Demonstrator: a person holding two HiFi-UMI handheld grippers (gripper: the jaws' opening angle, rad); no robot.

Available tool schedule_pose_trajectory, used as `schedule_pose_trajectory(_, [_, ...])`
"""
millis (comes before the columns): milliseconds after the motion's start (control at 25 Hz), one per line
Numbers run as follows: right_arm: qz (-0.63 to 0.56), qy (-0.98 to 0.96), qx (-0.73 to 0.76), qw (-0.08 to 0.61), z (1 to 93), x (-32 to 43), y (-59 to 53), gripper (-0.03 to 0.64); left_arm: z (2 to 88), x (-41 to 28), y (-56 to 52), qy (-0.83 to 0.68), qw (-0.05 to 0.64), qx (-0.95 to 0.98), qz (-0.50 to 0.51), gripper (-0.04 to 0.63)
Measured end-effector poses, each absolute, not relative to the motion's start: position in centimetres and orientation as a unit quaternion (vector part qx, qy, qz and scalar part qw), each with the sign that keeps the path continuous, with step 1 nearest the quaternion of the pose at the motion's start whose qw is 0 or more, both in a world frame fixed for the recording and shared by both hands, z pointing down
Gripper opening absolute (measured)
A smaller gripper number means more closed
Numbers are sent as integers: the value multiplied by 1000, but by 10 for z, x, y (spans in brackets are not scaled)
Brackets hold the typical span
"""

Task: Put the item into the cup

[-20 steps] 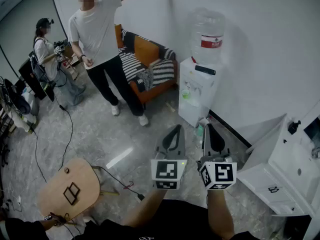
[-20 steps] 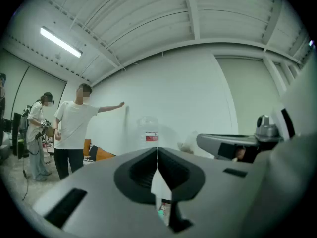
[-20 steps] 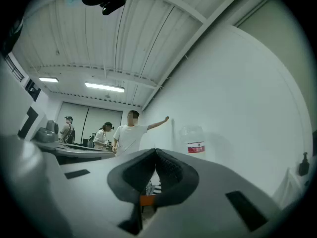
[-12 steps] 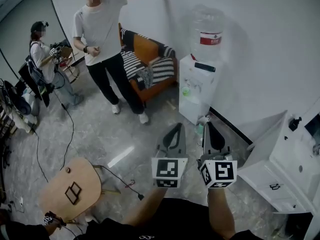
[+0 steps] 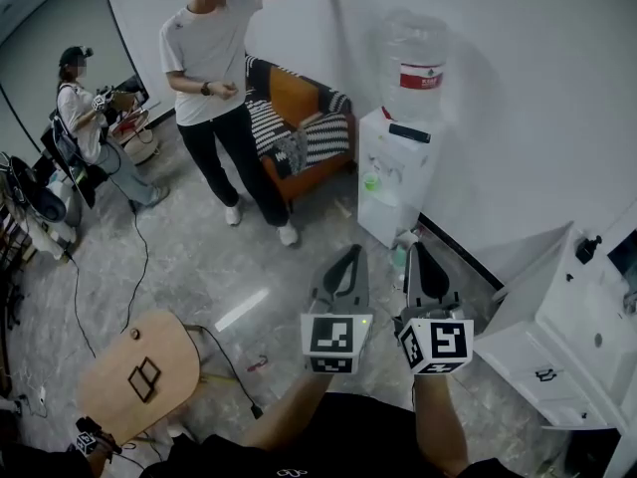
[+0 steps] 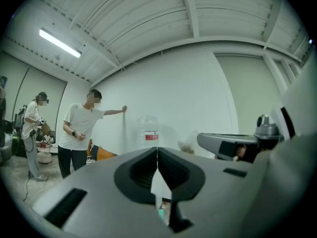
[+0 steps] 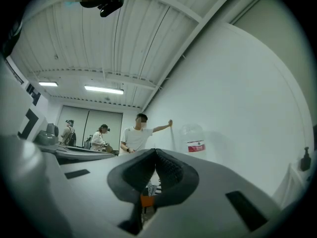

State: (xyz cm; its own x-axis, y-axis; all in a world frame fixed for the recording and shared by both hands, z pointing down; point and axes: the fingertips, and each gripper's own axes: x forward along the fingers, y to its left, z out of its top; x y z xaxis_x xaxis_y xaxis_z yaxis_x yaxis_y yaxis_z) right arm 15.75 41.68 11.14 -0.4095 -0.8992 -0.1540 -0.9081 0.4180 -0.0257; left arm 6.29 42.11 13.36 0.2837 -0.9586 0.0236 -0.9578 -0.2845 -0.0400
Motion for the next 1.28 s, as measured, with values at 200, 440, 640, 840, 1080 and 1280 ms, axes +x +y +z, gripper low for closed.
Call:
schedule_pose_trajectory(200, [32, 839, -539, 71, 115, 168, 419, 11, 138, 70, 425, 600, 8, -799, -22, 14])
schedule_pose_trajectory(440, [33, 839, -539, 69, 119, 181, 426, 11, 142, 76, 430, 608, 5, -793, -20, 14])
schedule_pose_trajectory(640, [34, 841, -536, 64, 124, 189, 429, 11, 147, 82, 433, 613, 3, -790, -17, 14])
schedule_pose_trajectory(840, [42, 840, -536, 71, 119, 199, 428, 11, 144, 88, 434, 615, 10, -788, -15, 14])
schedule_pose_trajectory(1080, [51, 841, -533, 80, 112, 200, 423, 11, 133, 79, 425, 623, 25, -781, -11, 14])
schedule_pose_trajectory(1280, [62, 835, -540, 88, 107, 202, 405, 11, 128, 68, 406, 628, 31, -777, -1, 14])
